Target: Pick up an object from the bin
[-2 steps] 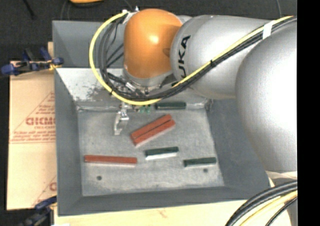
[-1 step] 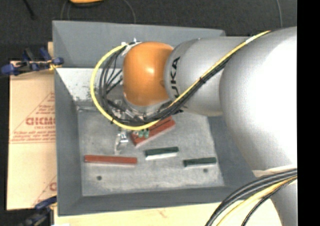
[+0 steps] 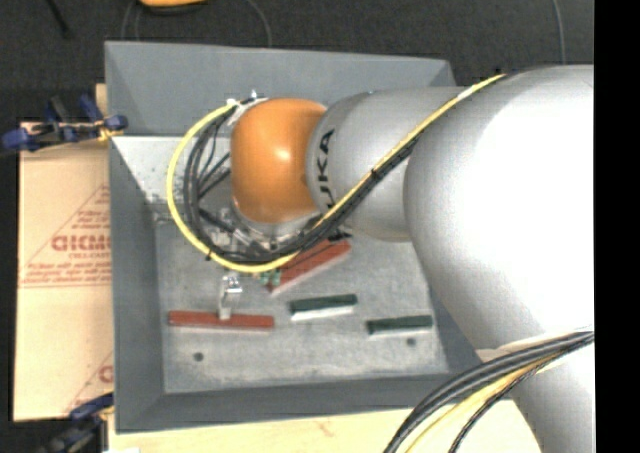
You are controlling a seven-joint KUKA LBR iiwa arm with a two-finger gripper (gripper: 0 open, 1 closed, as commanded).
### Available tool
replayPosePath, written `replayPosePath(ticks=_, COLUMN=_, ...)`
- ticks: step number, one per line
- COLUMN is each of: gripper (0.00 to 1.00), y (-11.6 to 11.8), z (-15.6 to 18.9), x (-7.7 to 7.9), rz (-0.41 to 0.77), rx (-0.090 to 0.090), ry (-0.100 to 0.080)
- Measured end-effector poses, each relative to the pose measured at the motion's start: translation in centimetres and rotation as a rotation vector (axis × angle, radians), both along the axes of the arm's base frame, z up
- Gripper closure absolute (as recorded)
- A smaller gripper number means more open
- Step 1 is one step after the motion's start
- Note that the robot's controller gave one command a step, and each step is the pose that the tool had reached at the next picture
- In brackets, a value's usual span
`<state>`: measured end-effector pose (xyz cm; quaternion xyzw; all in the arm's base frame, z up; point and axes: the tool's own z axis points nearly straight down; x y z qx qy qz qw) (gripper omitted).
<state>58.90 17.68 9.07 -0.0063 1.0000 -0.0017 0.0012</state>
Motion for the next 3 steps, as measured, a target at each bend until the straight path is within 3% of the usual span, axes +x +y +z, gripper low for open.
replayPosePath(ticks=2, gripper=0.00, y=0.1, z=0.4, x=-1.4, rz=0.074, rx=0.009, ry=-0.023)
replayPosePath(ticks=3, gripper=1.00, y=-0.1, z=-0.7, x=-2.2, rz=0.038, rx=0.005, ry=-0.001)
